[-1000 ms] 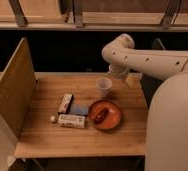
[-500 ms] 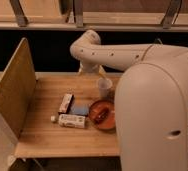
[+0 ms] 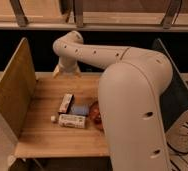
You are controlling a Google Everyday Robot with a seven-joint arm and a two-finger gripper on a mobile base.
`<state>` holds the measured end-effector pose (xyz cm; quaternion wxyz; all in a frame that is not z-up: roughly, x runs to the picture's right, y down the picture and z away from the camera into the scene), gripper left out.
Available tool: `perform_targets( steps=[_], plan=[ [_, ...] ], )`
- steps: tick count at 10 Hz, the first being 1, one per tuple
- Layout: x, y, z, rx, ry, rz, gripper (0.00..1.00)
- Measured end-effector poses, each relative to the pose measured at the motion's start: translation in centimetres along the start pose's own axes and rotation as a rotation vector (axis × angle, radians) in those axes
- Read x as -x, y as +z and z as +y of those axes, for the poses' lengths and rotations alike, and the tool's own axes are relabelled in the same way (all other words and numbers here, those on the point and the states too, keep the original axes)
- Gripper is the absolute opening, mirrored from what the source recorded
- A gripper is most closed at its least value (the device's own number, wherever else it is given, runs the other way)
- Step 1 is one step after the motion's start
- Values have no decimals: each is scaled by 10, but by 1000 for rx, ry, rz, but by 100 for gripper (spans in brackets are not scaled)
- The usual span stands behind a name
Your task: Move the arm in a circular motion
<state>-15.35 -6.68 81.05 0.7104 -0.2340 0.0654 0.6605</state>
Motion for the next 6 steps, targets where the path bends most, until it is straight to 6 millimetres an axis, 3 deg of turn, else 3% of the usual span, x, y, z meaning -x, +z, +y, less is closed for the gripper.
perform_targets(
  steps=[1,2,6],
  plan=[
    [-19,4,19,37,5,36,80],
    [-29,5,25,46,16,53,80],
    [-34,6,25,47,25,61,80]
  ],
)
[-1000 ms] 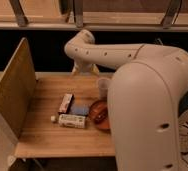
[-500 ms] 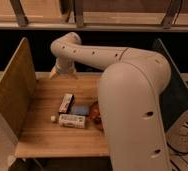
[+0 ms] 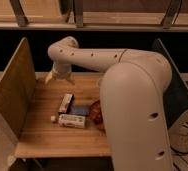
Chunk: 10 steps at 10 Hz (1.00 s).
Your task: Move the arm in a circular motion
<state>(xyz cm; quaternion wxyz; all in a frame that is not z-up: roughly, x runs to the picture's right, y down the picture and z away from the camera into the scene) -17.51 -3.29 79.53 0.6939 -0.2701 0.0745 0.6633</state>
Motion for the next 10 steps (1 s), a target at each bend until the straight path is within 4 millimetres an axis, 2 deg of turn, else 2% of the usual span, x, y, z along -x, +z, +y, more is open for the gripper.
perform_targets(
  steps=[1,2,4,5,7,8,9,10],
  plan=[
    [-3,-1,-6,-3,18,3,80],
    [-11,-2,-22,-14,60,9,80],
    [-38,-17,-76,-59,205,8,80],
    [-55,-30,-113,-94,300,0,80],
    [-73,-53,-165,-151,425,-23,80],
    [-74,-67,-188,-183,465,-42,80],
    [-64,-86,-209,-228,478,-74,80],
    [-56,-93,-216,-249,465,-87,80]
  ],
)
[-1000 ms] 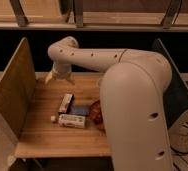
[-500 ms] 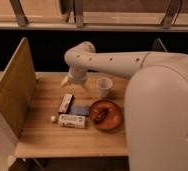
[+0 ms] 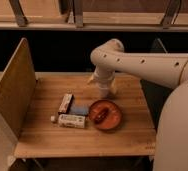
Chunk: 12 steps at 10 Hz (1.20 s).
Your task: Move the arm in a circular motion
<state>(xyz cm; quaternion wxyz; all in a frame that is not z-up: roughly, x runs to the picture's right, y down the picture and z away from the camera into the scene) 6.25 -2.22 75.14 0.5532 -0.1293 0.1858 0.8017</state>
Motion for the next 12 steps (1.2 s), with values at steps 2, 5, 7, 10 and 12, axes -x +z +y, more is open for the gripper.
perform_targets(
  steps=[2,5,7,10,12],
  plan=[
    [38,-7,31,-20,-131,-53,80],
    [20,5,151,87,-382,-32,80],
    [-12,9,199,151,-478,11,80],
    [-72,9,234,232,-554,99,80],
    [-94,13,221,243,-525,130,80]
  ],
)
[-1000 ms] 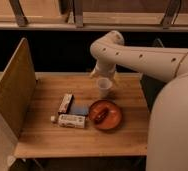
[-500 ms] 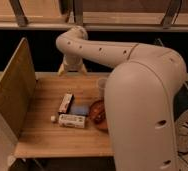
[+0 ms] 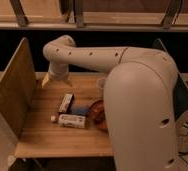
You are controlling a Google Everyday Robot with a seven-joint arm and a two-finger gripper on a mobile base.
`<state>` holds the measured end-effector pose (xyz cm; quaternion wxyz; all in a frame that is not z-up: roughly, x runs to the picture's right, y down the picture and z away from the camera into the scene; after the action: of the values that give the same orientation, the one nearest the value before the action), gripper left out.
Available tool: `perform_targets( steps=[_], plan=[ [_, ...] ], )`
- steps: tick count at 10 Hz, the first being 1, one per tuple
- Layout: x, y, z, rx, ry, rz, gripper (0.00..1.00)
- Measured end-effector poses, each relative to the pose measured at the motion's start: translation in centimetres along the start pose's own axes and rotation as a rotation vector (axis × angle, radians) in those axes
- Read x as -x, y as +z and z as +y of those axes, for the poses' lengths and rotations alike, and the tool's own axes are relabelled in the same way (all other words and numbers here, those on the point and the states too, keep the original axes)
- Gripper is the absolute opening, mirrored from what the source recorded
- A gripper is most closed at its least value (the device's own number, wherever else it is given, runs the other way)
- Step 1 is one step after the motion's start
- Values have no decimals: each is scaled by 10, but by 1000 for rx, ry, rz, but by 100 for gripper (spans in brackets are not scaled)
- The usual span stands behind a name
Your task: Move the arm in a circular motion
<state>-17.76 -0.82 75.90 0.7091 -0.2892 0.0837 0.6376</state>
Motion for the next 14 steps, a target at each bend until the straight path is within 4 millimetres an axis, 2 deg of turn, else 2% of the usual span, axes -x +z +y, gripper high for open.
perform_targets(
  steps=[2,3,5,7,9,10,11,12,14],
  plan=[
    [-24,0,-27,-21,77,6,80],
    [-34,-6,-50,-43,138,-7,80],
    [-42,-21,-91,-85,235,-38,80],
    [-41,-41,-144,-159,330,-67,80],
    [-27,-53,-179,-212,380,-75,80],
    [-14,-55,-186,-227,375,-78,80],
    [2,-55,-182,-234,352,-76,80],
    [15,-53,-173,-234,324,-71,80],
    [37,-42,-134,-211,237,-41,80]
  ],
)
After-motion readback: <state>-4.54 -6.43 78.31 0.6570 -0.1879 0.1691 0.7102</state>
